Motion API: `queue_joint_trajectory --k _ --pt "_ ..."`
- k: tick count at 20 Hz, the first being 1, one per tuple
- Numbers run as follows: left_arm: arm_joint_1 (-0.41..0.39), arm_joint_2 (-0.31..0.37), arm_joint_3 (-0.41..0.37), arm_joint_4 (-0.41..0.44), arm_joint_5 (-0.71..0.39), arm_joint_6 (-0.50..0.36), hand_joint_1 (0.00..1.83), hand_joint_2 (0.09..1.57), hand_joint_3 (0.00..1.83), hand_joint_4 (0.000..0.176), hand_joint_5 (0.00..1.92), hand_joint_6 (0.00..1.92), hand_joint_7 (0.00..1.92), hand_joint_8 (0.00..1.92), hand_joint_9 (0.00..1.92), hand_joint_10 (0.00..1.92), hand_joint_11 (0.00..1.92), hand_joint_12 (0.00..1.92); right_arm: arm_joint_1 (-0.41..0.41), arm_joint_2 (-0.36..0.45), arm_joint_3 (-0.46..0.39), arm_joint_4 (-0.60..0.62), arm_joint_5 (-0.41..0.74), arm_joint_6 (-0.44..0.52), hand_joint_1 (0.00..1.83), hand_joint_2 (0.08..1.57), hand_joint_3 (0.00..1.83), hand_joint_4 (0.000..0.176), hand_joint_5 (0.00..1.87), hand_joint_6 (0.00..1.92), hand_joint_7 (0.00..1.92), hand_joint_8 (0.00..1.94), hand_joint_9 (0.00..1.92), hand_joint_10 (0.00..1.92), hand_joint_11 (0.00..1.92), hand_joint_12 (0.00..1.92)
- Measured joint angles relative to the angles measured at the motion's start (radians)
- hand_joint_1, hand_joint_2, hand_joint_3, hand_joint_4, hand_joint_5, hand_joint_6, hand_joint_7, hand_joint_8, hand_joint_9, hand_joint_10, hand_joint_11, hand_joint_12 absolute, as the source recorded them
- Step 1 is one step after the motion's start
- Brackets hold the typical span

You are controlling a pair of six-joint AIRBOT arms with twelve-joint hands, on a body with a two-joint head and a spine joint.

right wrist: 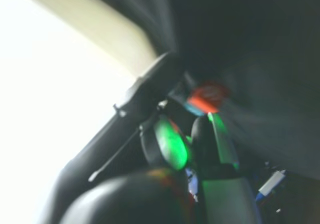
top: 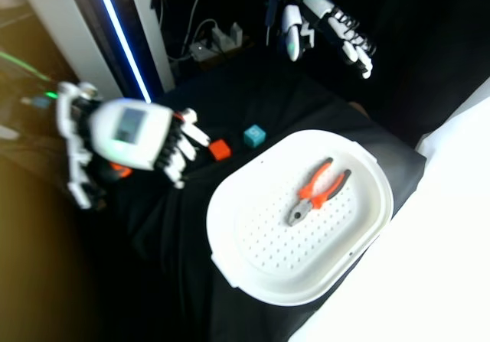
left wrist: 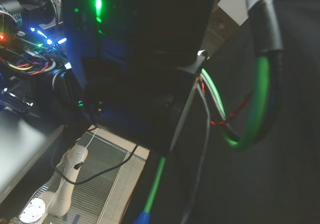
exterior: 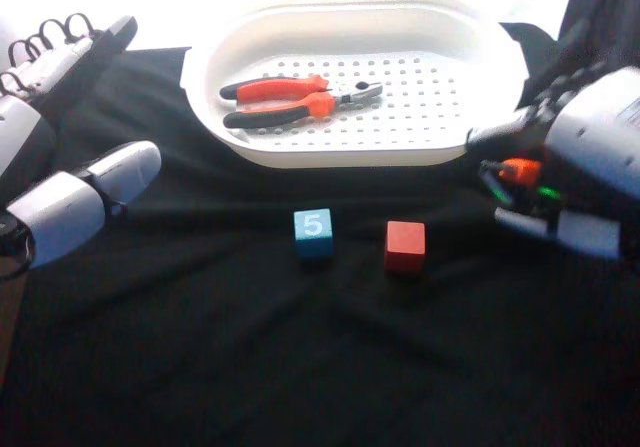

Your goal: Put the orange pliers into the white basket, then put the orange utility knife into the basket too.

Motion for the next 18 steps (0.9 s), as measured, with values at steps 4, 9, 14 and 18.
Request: queue_joint_trajectory --k 4,9,14,18 --pt "0.000 0.000 0.000 -0.003 0.000 0.000 0.41 1.37 0.00 0.084 0.09 0.00 0.05 0.00 0.11 0.00 0.00 0.55 0.042 0.016 -0.002 -0.031 0.027 0.000 1.34 1.25 0.00 0.000 0.89 1.92 1.23 1.94 1.44 1.92 1.50 1.92" --pt "0.003 -0.002 -0.002 -0.005 -0.003 -0.001 0.37 1.38 0.00 0.118 0.07 0.00 0.03 0.00 0.09 0.00 0.00 0.48 0.257 -0.056 0.115 -0.082 -0.121 0.000 1.38 1.22 0.00 0.036 0.90 1.92 1.01 1.94 1.17 1.92 1.29 1.92" --pt "0.011 -0.008 -0.003 -0.011 -0.001 -0.003 0.40 1.39 0.00 0.088 0.05 0.00 0.02 0.00 0.10 0.00 0.00 0.71 0.409 -0.276 0.326 -0.130 -0.428 0.001 1.35 1.23 0.00 0.100 0.87 1.92 1.05 1.94 1.20 1.92 1.33 1.92" --pt "0.011 -0.016 0.003 -0.016 0.000 -0.012 0.36 1.39 0.00 0.100 0.04 0.00 0.04 0.00 0.10 0.00 0.00 0.53 0.429 -0.416 0.476 -0.126 -0.606 0.000 1.29 1.22 0.00 0.047 0.87 1.92 1.06 1.94 1.19 1.92 1.30 1.92"
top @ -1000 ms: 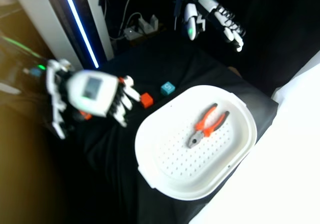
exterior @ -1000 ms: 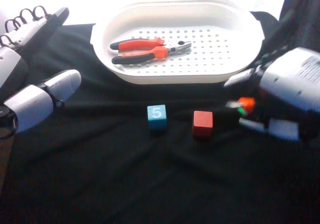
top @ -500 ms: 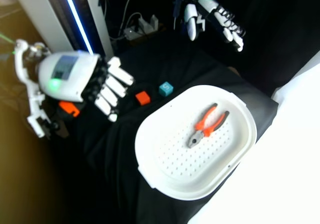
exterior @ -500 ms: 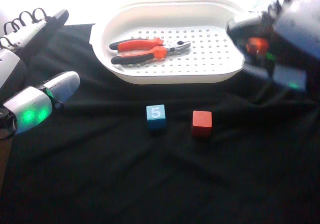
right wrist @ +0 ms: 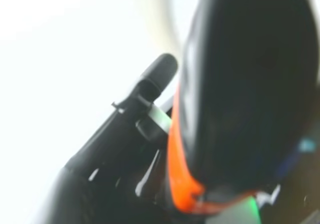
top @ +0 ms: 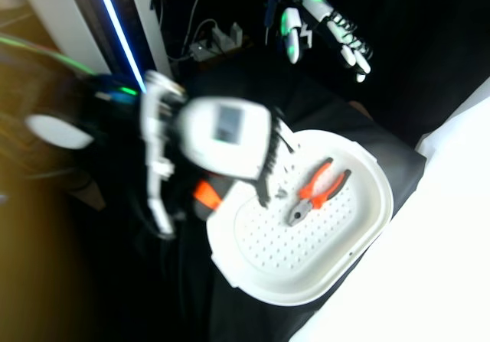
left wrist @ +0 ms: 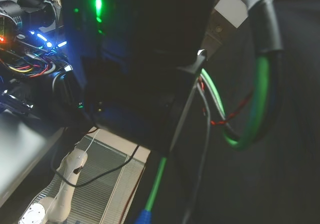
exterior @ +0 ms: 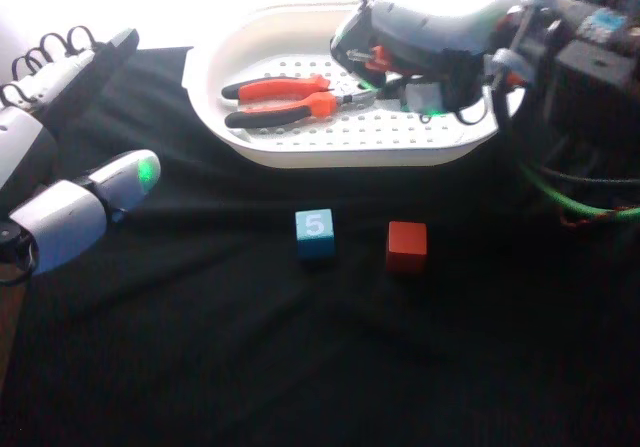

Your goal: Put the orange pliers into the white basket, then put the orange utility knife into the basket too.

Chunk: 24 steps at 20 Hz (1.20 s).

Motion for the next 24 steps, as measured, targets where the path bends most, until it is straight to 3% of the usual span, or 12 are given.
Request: queue_joint_trajectory --k 1,2,3,5,6,8,11,13,17,18,20,24 --pt "0.000 -0.003 0.000 -0.001 0.000 -0.003 0.37 1.39 0.00 0.093 0.04 0.00 0.03 0.00 0.08 0.00 0.00 0.49 0.000 -0.020 0.023 0.001 -0.034 0.000 1.19 1.21 0.00 0.025 0.74 1.92 0.91 1.94 1.05 1.92 1.15 1.92" --pt "0.000 -0.004 0.000 0.003 0.006 -0.004 0.37 1.40 0.00 0.096 0.03 0.00 0.01 0.00 0.08 0.00 0.00 0.43 0.000 -0.031 0.038 0.002 -0.078 0.000 0.96 1.28 0.00 0.054 0.64 1.61 0.47 1.54 0.56 1.79 0.65 1.92" --pt "0.000 -0.004 0.000 0.005 0.006 -0.005 0.36 1.41 0.00 0.099 0.02 0.00 0.01 0.00 0.07 0.00 0.00 0.36 0.000 -0.031 0.039 -0.001 -0.096 -0.001 0.86 1.20 0.00 0.026 0.29 0.89 0.29 0.82 0.27 1.29 0.18 1.75" --pt "0.000 -0.004 0.000 -0.002 0.006 -0.005 0.38 1.42 0.00 0.106 0.03 0.00 0.01 0.00 0.07 0.00 0.00 0.41 0.000 -0.027 0.043 0.002 -0.108 -0.002 0.63 1.18 0.00 0.031 0.05 0.09 0.03 0.07 0.02 0.14 0.01 0.28" --pt "0.000 -0.004 0.000 -0.001 0.006 -0.005 0.37 1.41 0.00 0.099 0.03 0.00 0.01 0.00 0.07 0.00 0.00 0.41 0.000 -0.027 0.043 0.002 -0.106 -0.003 0.48 1.18 0.00 0.061 0.01 0.02 0.01 0.01 0.00 0.03 0.00 0.06" --pt "0.000 -0.004 0.000 0.002 0.006 -0.006 0.36 1.42 0.00 0.104 0.03 0.00 0.01 0.00 0.07 0.00 0.00 0.42 0.001 -0.027 0.046 0.007 -0.099 -0.003 0.30 1.18 0.00 0.070 0.00 0.00 0.00 0.00 0.00 0.00 0.00 0.00" --pt "0.000 -0.004 0.000 0.002 0.006 -0.007 0.37 1.39 0.00 0.098 0.03 0.00 0.01 0.00 0.08 0.00 0.00 0.51 0.001 0.026 -0.021 0.006 -0.083 -0.003 0.29 1.14 0.00 0.048 0.00 0.00 0.00 0.00 0.00 0.00 0.00 0.00" --pt "0.000 -0.004 0.002 0.000 0.005 -0.008 0.33 1.35 0.00 0.082 0.01 0.00 0.01 0.00 0.08 0.00 0.00 0.61 0.001 0.113 -0.098 0.006 -0.024 -0.003 0.28 1.09 0.00 0.095 0.00 0.00 0.00 0.00 0.00 0.00 0.00 0.00" --pt "0.000 0.009 0.000 0.000 0.002 -0.008 0.33 1.29 0.00 0.112 0.00 0.00 0.00 0.00 0.03 0.01 0.00 0.46 0.001 0.270 -0.233 0.024 0.135 -0.004 0.24 1.04 0.00 0.083 0.00 0.00 0.00 0.00 0.00 0.00 0.00 0.00" --pt "0.000 0.014 -0.002 0.005 -0.004 -0.009 0.34 1.25 0.00 0.146 0.00 0.00 0.00 0.00 0.01 0.00 0.00 0.19 0.000 0.299 -0.268 0.016 0.165 -0.004 0.16 1.04 0.00 0.128 0.00 0.00 0.00 0.00 0.00 0.00 0.00 0.00" --pt "0.000 0.022 -0.006 0.013 -0.010 -0.009 0.44 1.21 0.00 0.155 0.00 0.00 0.00 0.00 0.00 0.00 0.00 0.01 -0.039 0.349 -0.329 0.002 0.251 -0.004 0.08 1.04 0.00 0.172 0.00 0.00 0.00 0.00 0.00 0.00 0.00 0.00" --pt "0.011 0.057 -0.014 -0.008 -0.033 -0.006 0.43 1.15 0.00 0.174 0.00 0.00 0.00 0.00 0.00 0.00 0.00 0.00 -0.203 0.491 -0.439 0.060 0.390 -0.004 0.13 1.09 0.01 0.152 0.00 0.00 0.00 0.00 0.00 0.00 0.00 0.00"
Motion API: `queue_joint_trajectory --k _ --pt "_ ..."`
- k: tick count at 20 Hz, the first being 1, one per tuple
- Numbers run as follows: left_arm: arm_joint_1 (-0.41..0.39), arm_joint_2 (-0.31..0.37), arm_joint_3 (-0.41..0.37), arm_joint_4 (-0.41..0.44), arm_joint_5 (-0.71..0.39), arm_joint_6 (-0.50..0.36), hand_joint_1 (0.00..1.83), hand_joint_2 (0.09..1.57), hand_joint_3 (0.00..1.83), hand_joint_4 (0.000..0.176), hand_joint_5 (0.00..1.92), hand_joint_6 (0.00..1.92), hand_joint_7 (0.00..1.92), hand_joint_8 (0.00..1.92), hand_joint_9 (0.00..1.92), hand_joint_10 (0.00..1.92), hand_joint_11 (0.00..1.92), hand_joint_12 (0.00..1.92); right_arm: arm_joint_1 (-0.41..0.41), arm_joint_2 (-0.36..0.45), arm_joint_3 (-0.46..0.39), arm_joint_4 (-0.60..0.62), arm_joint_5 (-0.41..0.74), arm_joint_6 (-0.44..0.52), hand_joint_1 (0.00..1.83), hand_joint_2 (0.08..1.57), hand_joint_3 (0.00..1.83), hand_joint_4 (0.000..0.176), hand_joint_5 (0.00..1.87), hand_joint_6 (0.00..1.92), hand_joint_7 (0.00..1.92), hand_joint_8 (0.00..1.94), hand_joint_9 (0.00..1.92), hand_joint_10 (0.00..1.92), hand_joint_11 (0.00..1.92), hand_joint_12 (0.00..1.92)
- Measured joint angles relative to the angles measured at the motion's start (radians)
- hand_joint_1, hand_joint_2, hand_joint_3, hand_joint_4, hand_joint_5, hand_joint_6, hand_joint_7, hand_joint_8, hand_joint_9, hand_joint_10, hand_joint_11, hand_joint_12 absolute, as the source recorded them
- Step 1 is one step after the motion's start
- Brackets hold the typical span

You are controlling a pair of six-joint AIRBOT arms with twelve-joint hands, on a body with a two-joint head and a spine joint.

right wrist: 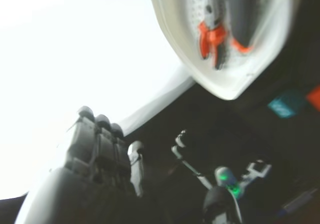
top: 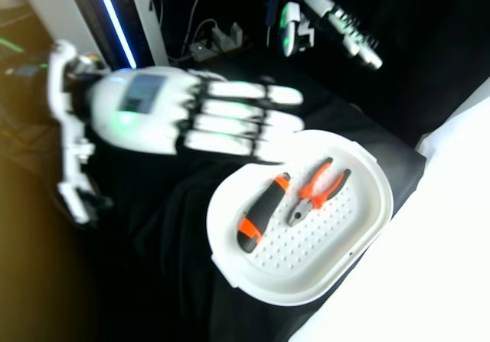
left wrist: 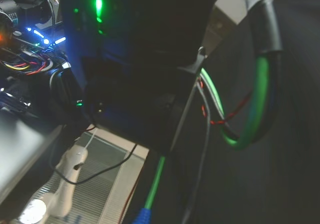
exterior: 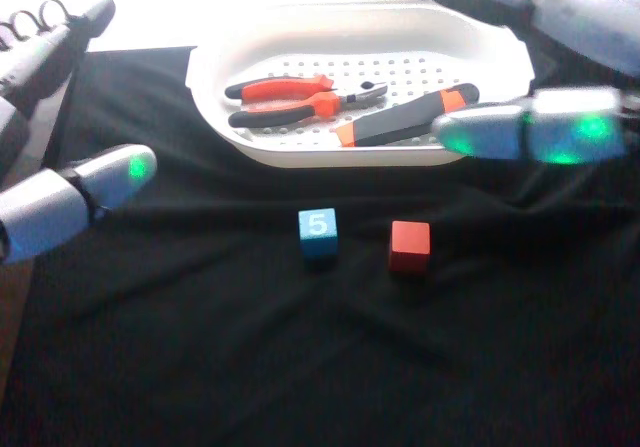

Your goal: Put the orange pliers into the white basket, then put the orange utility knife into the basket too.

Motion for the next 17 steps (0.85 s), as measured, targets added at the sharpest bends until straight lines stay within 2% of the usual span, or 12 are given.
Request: queue_joint_trajectory --k 1,2,4,5,6,7,8,9,11,13,15,17 --pt "0.006 0.009 -0.007 0.001 -0.012 0.000 0.42 1.14 0.00 0.169 0.00 0.00 0.00 0.00 0.00 0.00 0.00 0.00 -0.032 0.029 -0.017 0.029 0.043 0.000 0.19 1.09 0.01 0.145 0.00 0.00 0.00 0.00 0.00 0.00 0.00 0.00" --pt "0.013 0.018 -0.018 0.005 -0.027 0.005 0.43 1.13 0.00 0.158 0.00 0.00 0.00 0.00 0.00 0.00 0.00 0.00 -0.079 0.072 -0.046 0.070 0.109 0.000 0.22 1.11 0.01 0.118 0.00 0.00 0.00 0.00 0.00 0.00 0.04 0.02" --pt "0.024 0.033 -0.034 0.010 -0.050 0.008 0.47 1.13 0.00 0.165 0.00 0.00 0.00 0.00 0.00 0.00 0.00 0.00 -0.145 0.122 -0.090 0.113 0.219 -0.003 0.26 1.08 0.00 0.170 0.00 0.00 0.00 0.00 0.00 0.00 0.00 0.00" --pt "0.035 0.039 -0.041 0.010 -0.069 0.008 0.46 1.13 0.00 0.165 0.00 0.00 0.00 0.00 0.00 0.00 0.00 0.00 -0.173 0.138 -0.107 0.126 0.260 -0.003 0.28 1.09 0.00 0.170 0.00 0.00 0.00 0.00 0.00 0.00 0.00 0.00" --pt "0.045 0.051 -0.050 0.012 -0.081 0.008 0.46 1.14 0.00 0.174 0.00 0.00 0.00 0.00 0.00 0.00 0.00 0.00 -0.202 0.153 -0.127 0.130 0.304 -0.002 0.31 1.09 0.00 0.164 0.00 0.00 0.00 0.00 0.00 0.00 0.00 0.00" --pt "0.057 0.068 -0.060 0.013 -0.099 0.009 0.46 1.15 0.00 0.176 0.00 0.00 0.00 0.00 0.00 0.00 0.00 0.00 -0.227 0.170 -0.149 0.133 0.352 -0.002 0.37 1.11 0.01 0.171 0.00 0.00 0.00 0.00 0.00 0.00 0.00 0.00" --pt "0.058 0.078 -0.066 0.005 -0.109 0.016 0.48 1.14 0.00 0.172 0.00 0.00 0.00 0.00 0.00 0.00 0.00 0.00 -0.238 0.182 -0.162 0.138 0.382 -0.002 0.42 1.12 0.01 0.149 0.00 0.00 0.00 0.00 0.00 0.00 0.00 0.00" --pt "0.062 0.092 -0.069 0.002 -0.146 0.019 0.46 1.14 0.00 0.166 0.00 0.00 0.00 0.00 0.00 0.00 0.00 0.00 -0.244 0.203 -0.176 0.148 0.448 -0.003 0.39 1.09 0.00 0.150 0.00 0.00 0.00 0.00 0.00 0.00 0.00 0.00" --pt "0.069 0.103 -0.080 0.002 -0.176 0.020 0.42 1.14 0.00 0.176 0.00 0.00 0.00 0.00 0.00 0.00 0.00 0.00 -0.250 0.220 -0.184 0.155 0.499 -0.003 0.37 1.05 0.00 0.131 0.00 0.00 0.00 0.00 0.00 0.00 0.00 0.00" --pt "0.069 0.121 -0.089 0.023 -0.191 0.024 0.41 1.13 0.00 0.176 0.00 0.00 0.00 0.00 0.00 0.00 0.00 0.00 -0.250 0.237 -0.195 0.167 0.559 -0.014 0.31 1.07 0.00 0.080 0.00 0.00 0.00 0.00 0.00 0.00 0.00 0.00" --pt "0.068 0.138 -0.092 0.050 -0.199 0.029 0.40 1.11 0.00 0.176 0.00 0.00 0.00 0.00 0.00 0.00 0.00 0.00 -0.250 0.243 -0.202 0.161 0.612 -0.019 0.25 1.07 0.00 0.040 0.00 0.00 0.00 0.00 0.00 0.00 0.00 0.00" --pt "0.052 0.141 -0.091 0.055 -0.203 0.042 0.39 1.07 0.00 0.176 0.00 0.00 0.00 0.00 0.00 0.00 0.00 0.00 -0.250 0.243 -0.202 0.159 0.661 -0.022 0.28 1.03 0.00 0.060 0.00 0.00 0.00 0.00 0.00 0.00 0.00 0.00"
